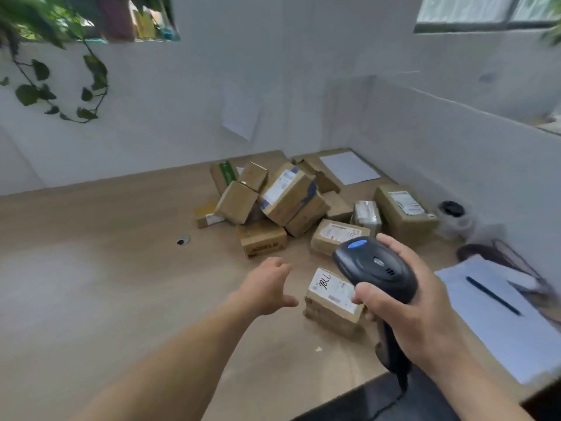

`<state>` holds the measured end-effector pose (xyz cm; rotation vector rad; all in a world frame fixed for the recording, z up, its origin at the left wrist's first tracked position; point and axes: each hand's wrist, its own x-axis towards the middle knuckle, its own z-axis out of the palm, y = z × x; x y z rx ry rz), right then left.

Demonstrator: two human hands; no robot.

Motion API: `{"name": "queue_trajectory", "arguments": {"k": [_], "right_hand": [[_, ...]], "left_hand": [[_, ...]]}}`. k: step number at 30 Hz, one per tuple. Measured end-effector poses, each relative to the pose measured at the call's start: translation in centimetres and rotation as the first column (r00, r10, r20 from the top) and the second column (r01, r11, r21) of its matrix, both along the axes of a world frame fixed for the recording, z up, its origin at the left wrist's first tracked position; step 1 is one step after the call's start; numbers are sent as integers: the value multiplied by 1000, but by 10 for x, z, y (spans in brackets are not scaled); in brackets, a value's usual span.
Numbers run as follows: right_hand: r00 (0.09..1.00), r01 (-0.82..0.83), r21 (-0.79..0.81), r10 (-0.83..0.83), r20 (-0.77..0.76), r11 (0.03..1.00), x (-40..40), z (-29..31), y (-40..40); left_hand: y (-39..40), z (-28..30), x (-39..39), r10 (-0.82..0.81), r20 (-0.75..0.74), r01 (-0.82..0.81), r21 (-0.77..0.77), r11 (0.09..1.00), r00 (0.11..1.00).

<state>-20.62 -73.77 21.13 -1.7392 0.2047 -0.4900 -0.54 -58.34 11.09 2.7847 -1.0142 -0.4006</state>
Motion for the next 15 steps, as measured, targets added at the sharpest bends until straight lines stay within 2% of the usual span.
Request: {"name": "queue_trajectory", "arguments": {"k": [6,11,15], "right_hand": [[974,219,15,-218,-56,976,-3,-24,-26],[945,317,10,-316,-82,948,-8,-26,-35],[922,370,5,-367,-120,929,-8,-31,-41]], "left_hand": [[-86,-56,22,-295,-81,301,84,950,952],[-129,-95,27,-381,-168,412,230,881,909],[-138,-104,33,-439,-150,464,252,849,886]]}}
